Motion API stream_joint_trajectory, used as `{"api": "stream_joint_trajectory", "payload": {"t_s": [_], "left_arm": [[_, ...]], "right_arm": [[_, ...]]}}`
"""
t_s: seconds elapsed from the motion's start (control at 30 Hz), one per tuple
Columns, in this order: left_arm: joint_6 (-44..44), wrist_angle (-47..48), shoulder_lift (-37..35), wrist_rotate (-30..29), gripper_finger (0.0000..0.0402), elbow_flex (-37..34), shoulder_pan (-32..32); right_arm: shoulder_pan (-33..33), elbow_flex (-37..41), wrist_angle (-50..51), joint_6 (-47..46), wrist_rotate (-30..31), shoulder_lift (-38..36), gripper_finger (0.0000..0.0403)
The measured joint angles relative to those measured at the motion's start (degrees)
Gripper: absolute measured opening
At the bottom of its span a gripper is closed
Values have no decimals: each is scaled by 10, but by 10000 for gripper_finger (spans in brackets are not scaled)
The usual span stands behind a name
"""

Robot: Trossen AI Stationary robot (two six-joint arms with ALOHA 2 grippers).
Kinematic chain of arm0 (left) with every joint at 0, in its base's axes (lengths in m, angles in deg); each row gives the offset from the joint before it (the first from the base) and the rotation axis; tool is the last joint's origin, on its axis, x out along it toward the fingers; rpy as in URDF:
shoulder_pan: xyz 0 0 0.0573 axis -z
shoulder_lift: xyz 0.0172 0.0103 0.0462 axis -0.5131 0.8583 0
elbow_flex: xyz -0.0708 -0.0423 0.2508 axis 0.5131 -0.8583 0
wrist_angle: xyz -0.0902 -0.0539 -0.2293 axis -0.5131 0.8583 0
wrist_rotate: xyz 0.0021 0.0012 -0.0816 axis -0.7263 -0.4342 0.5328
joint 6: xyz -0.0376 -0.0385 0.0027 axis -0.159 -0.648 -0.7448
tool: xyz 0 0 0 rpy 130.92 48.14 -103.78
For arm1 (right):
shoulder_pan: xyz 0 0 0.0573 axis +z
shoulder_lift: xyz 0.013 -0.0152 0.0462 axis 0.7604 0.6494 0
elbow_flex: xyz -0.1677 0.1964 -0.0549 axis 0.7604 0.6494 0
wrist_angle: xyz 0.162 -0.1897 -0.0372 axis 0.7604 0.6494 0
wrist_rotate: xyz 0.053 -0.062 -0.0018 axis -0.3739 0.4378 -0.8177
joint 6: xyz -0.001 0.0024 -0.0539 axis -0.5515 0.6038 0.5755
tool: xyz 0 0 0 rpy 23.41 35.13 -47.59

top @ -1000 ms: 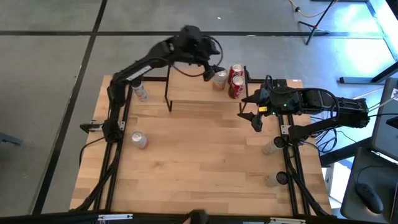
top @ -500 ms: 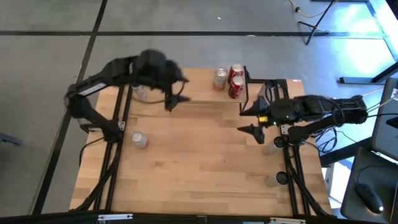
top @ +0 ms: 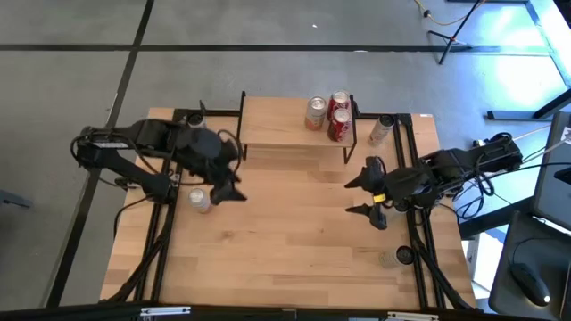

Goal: Place canned beverage on shelf
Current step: Put the pink soda can on the shelf aligned with the other pink soda can

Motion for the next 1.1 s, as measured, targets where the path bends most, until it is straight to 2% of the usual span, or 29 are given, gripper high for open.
{"api": "stream_joint_trajectory", "payload": {"t_s": [0.2, 0.43, 0.77, 1.0, 1.1], "left_arm": [[-95, 188, 1, -54, 354, -40, 53], [-100, 274, 1, -60, 354, -118, 64], [-53, 265, -11, -45, 354, -261, 21], [4, 207, -16, -25, 354, -329, 16], [16, 192, -19, -34, 354, -355, 16]], "right_arm": [[-1, 0, 21, 0, 0, 13, 308], [-1, 0, 23, 1, 20, 14, 308], [-2, 0, 40, -7, 20, 14, 308], [-2, 0, 39, -8, 20, 14, 308], [-2, 0, 39, -8, 20, 14, 308]]}}
